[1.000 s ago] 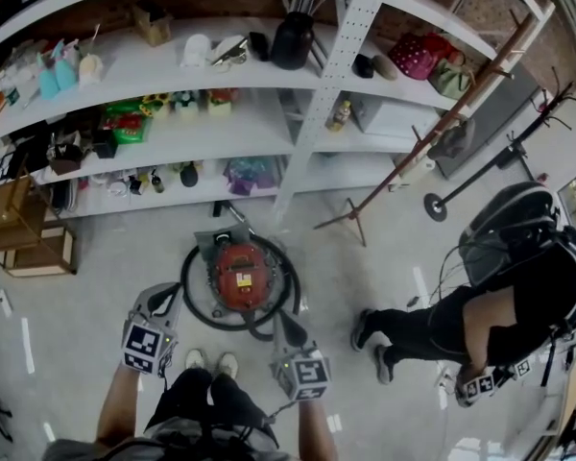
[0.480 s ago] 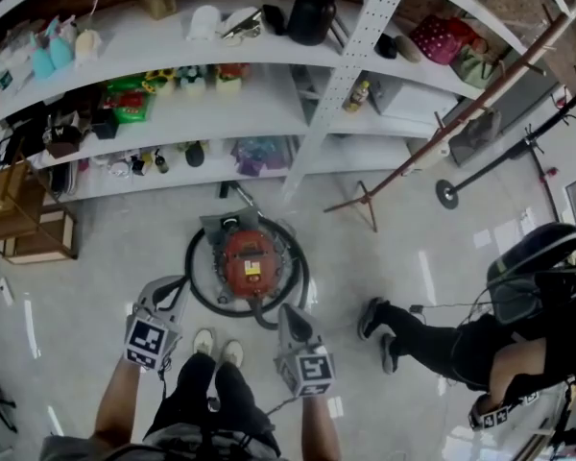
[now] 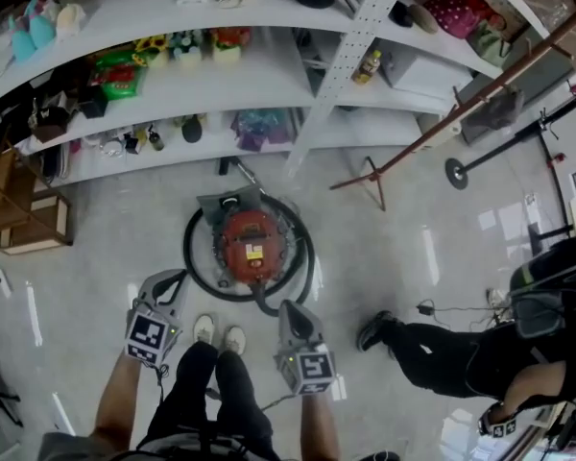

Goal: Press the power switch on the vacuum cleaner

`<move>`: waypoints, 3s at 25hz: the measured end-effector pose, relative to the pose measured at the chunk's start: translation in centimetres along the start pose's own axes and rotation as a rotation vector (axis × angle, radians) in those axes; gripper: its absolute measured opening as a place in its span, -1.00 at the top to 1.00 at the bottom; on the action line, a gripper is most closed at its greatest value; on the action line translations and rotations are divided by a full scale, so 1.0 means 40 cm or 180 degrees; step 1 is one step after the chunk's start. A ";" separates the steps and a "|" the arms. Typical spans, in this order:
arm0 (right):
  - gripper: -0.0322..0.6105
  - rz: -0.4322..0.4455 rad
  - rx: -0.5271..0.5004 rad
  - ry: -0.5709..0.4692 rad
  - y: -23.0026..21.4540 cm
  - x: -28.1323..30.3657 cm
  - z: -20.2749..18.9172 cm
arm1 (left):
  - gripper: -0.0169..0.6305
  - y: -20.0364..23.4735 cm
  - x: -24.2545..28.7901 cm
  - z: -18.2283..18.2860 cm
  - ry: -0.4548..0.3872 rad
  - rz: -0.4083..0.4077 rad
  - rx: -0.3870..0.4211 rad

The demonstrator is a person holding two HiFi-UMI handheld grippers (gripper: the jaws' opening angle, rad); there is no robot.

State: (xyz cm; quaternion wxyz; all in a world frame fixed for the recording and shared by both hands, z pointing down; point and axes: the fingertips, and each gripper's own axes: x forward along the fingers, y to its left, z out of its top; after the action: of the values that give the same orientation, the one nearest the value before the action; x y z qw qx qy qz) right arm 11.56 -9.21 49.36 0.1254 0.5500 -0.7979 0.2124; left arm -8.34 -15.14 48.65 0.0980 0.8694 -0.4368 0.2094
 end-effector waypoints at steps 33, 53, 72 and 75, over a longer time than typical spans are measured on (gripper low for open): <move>0.89 0.0119 0.0151 0.0300 -0.059 0.258 -0.408 | 0.92 -0.032 0.232 -0.386 0.0167 -0.0304 0.0117; 0.89 0.0143 0.0175 0.0421 -0.098 0.354 -0.575 | 0.92 -0.029 0.310 -0.560 0.0326 -0.0344 0.0092; 0.89 0.0142 0.0011 0.0516 -0.130 0.480 -0.633 | 0.92 -0.037 0.292 -0.550 0.0239 -0.0349 -0.0102; 0.89 0.0142 -0.0010 0.0532 -0.136 0.507 -0.638 | 0.92 -0.032 0.285 -0.544 0.0222 -0.0335 -0.0097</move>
State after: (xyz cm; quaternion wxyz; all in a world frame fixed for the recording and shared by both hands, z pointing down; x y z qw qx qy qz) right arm 8.39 -15.44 81.66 0.1877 0.5123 -0.7971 0.2590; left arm -7.33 -14.87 73.22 0.1373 0.8817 -0.3899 0.2274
